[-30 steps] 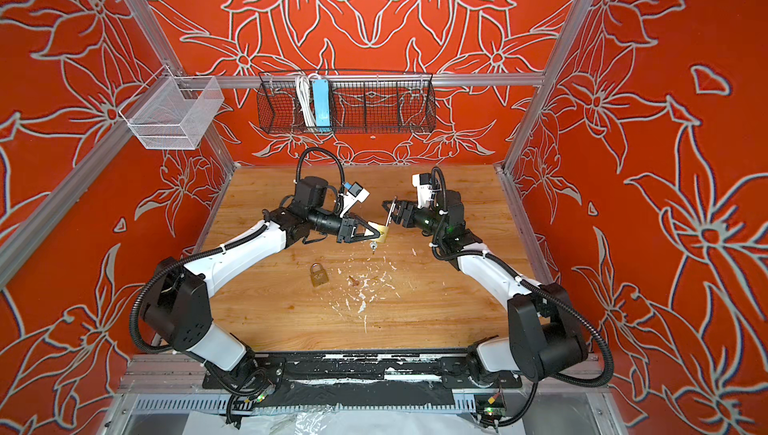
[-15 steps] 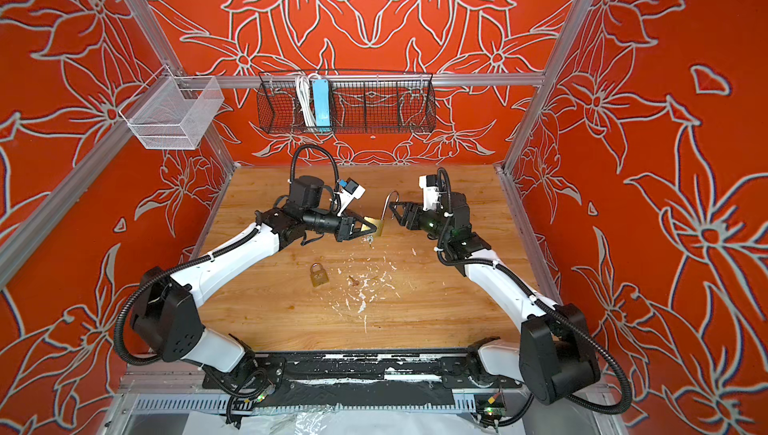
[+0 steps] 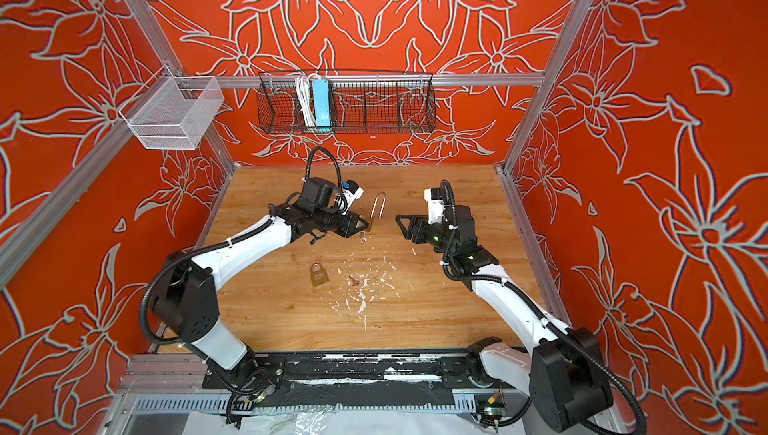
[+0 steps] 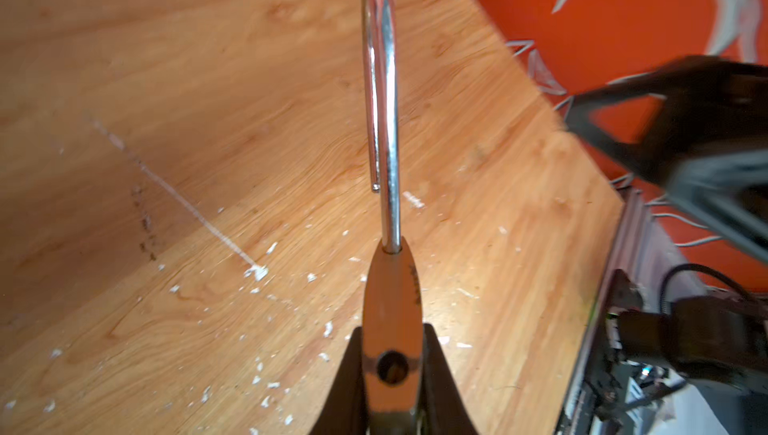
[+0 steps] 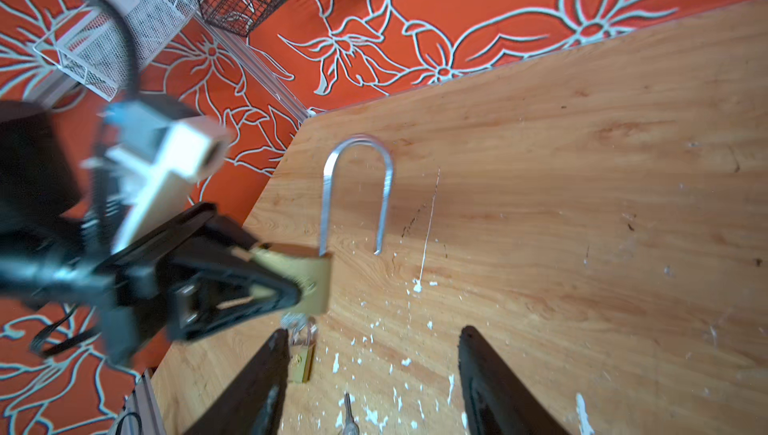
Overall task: Unlock with the key
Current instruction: 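Lower the brass padlock onto the table with the left gripper while the right arm retracts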
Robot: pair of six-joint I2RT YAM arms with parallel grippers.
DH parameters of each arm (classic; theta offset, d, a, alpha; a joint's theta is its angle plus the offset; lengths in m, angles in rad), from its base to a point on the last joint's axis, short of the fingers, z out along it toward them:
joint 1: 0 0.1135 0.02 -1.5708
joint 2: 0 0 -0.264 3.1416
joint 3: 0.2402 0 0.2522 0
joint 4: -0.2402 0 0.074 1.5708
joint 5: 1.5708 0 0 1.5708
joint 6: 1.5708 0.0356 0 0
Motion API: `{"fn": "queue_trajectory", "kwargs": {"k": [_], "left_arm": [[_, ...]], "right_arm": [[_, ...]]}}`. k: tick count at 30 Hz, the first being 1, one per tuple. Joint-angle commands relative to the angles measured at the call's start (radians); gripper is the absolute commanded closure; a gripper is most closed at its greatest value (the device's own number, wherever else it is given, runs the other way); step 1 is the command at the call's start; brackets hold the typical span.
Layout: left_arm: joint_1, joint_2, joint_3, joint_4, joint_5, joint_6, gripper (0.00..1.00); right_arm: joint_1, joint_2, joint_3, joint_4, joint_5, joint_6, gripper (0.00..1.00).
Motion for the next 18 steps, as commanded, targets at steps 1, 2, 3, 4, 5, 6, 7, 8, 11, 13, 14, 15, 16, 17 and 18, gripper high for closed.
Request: {"fn": "queue_trajectory", "kwargs": {"k": [1, 2, 3, 4, 5, 6, 7, 8, 11, 13, 14, 15, 16, 17, 18], "left_arm": [[0.014, 0.059, 0.075, -0.064, -0.084, 0.016, 1.00], [0.015, 0.079, 0.085, -0.076, -0.101, 0.012, 1.00], [0.017, 0.102, 0.089, -0.079, -0.106, 0.011, 1.00], [0.019, 0.118, 0.092, -0.078, -0.108, 0.004, 1.00], [0.024, 0.137, 0.094, -0.072, -0.105, -0.008, 1.00], [0.030, 0.156, 0.097, -0.065, -0.089, -0.017, 1.00], [0.035, 0.169, 0.101, -0.063, -0.069, -0.019, 1.00], [0.040, 0.182, 0.103, -0.057, -0.048, -0.019, 1.00], [0.042, 0.201, 0.095, -0.031, -0.031, -0.026, 1.00], [0.053, 0.216, 0.106, -0.018, -0.025, -0.043, 1.00], [0.062, 0.229, 0.125, -0.018, -0.013, -0.059, 1.00], [0.072, 0.243, 0.148, -0.021, 0.007, -0.077, 1.00], [0.078, 0.255, 0.170, -0.021, 0.014, -0.094, 1.00], [0.081, 0.271, 0.191, -0.012, 0.015, -0.114, 1.00], [0.084, 0.285, 0.209, 0.008, 0.017, -0.140, 1.00]], "right_arm": [[0.001, -0.076, -0.070, 0.019, -0.022, 0.012, 0.34], [0.001, -0.099, -0.102, 0.037, -0.029, 0.025, 0.33], [0.001, -0.122, -0.133, 0.061, -0.039, 0.039, 0.33], [0.001, -0.139, -0.156, 0.078, -0.047, 0.048, 0.33], [0.001, -0.156, -0.181, 0.089, -0.055, 0.055, 0.32], [0.000, -0.170, -0.198, 0.087, -0.060, 0.053, 0.32], [0.002, -0.178, -0.212, 0.076, -0.062, 0.044, 0.32], [0.003, -0.189, -0.223, 0.057, -0.062, 0.034, 0.31], [0.003, -0.216, -0.251, 0.018, -0.055, 0.017, 0.30], [0.002, -0.234, -0.268, 0.021, -0.056, 0.023, 0.30], [0.003, -0.243, -0.278, 0.028, -0.057, 0.028, 0.29], [0.003, -0.247, -0.285, 0.032, -0.057, 0.029, 0.29], [0.002, -0.250, -0.288, 0.030, -0.056, 0.025, 0.28], [0.003, -0.251, -0.287, 0.023, -0.057, 0.017, 0.28], [0.002, -0.250, -0.285, 0.013, -0.061, 0.008, 0.28]]}}
